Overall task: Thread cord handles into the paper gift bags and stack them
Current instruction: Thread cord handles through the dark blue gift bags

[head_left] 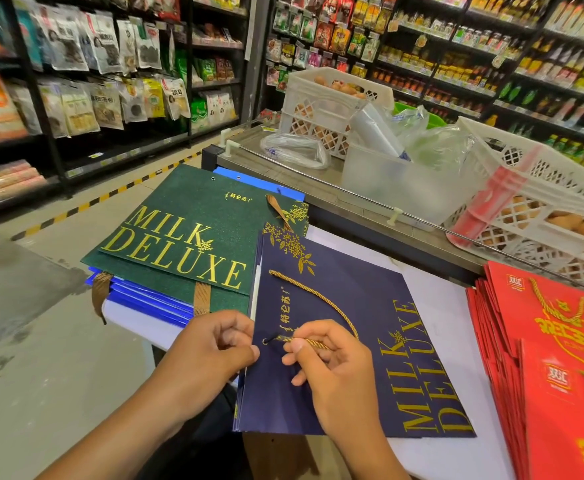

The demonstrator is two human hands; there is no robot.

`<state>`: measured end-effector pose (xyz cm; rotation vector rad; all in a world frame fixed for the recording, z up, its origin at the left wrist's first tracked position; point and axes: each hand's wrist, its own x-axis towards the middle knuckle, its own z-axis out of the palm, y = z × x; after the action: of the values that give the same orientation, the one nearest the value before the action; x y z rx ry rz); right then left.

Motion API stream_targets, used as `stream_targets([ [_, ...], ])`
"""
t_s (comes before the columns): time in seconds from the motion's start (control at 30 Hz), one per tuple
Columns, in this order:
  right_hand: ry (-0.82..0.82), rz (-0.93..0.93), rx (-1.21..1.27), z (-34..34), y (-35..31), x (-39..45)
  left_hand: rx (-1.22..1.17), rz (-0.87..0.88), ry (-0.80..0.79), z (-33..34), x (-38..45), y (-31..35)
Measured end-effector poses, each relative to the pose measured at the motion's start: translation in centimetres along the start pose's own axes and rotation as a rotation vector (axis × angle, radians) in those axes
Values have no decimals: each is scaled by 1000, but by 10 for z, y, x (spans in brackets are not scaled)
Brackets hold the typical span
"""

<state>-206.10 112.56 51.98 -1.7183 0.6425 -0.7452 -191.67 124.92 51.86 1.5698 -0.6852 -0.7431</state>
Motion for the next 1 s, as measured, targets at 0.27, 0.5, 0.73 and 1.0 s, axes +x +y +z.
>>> stream_targets([
  [0.27, -1, -6, -21, -3, 3, 0, -1, 5, 7, 0, -1, 1],
  [0.5, -21, -107, -207, 3, 9, -2, -24, 8, 13, 1, -7, 7],
  [0.73, -4, -221, -329, 5, 11, 1, 31, 13, 29, 0, -9, 10],
  [1.0, -19, -169, -255, 7, 10, 6, 152, 143, 23, 4, -1, 6],
])
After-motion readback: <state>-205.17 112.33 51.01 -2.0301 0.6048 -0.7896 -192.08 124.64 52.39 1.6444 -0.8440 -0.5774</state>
